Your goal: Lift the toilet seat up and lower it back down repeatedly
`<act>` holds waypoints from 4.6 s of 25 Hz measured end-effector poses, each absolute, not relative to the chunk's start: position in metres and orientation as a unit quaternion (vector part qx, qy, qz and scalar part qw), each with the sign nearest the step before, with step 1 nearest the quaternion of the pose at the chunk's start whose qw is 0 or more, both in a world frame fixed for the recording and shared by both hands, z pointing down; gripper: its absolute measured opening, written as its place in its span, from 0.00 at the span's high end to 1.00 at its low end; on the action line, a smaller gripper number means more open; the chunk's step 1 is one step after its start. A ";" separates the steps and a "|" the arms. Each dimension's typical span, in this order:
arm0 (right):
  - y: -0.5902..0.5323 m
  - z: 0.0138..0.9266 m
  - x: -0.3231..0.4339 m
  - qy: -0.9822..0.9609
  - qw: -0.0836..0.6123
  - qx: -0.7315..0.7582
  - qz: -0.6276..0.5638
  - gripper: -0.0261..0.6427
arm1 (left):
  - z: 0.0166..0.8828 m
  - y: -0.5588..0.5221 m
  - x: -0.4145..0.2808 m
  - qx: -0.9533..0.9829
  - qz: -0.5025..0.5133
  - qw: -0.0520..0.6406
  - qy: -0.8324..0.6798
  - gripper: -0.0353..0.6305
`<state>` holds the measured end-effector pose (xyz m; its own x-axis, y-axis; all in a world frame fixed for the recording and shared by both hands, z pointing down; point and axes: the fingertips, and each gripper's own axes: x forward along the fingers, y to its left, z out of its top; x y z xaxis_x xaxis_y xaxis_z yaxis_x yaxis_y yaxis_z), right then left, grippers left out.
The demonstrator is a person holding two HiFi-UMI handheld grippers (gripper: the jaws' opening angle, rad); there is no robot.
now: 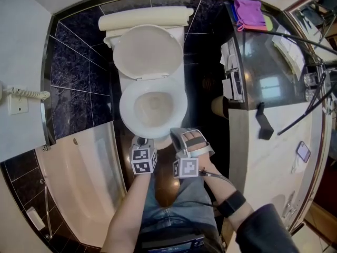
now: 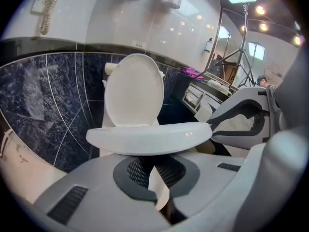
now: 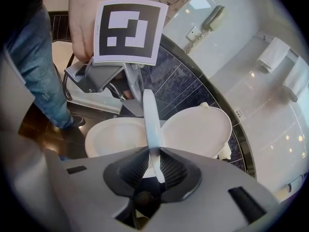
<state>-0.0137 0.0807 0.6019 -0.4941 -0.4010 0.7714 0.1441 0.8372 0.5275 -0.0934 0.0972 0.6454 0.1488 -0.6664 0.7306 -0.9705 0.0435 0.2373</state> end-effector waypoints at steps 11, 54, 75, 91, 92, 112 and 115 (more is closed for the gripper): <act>0.117 0.628 0.015 -0.824 0.507 0.091 -0.236 0.90 | 0.691 0.145 -0.072 0.665 0.226 0.392 -0.594 0.95; 0.131 0.745 0.009 -0.819 0.533 0.167 -0.133 0.94 | 0.867 0.276 -0.048 0.620 0.311 0.484 -0.535 0.95; 0.056 0.463 0.003 -0.874 0.362 0.324 0.017 0.93 | 0.475 0.137 -0.151 0.684 0.218 0.265 -0.644 0.95; 0.053 0.356 0.060 -0.878 0.263 0.393 0.067 0.93 | 0.333 0.139 -0.163 0.716 0.164 0.176 -0.655 0.95; 0.055 0.357 0.062 -0.877 0.264 0.394 0.069 0.93 | 0.331 0.141 -0.164 0.717 0.163 0.175 -0.655 0.95; 0.046 0.387 0.076 -0.862 0.286 0.407 0.100 0.93 | 0.341 0.132 -0.165 0.720 0.157 0.175 -0.653 0.95; 0.040 0.401 0.079 -0.855 0.295 0.412 0.113 0.93 | 0.351 0.128 -0.159 0.724 0.166 0.175 -0.647 0.95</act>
<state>0.0792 0.0400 0.4008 -0.4868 -0.6367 0.5980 -0.7705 0.6355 0.0493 -0.1591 0.1280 0.3506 0.1085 -0.8776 0.4670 -0.9940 -0.1025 0.0383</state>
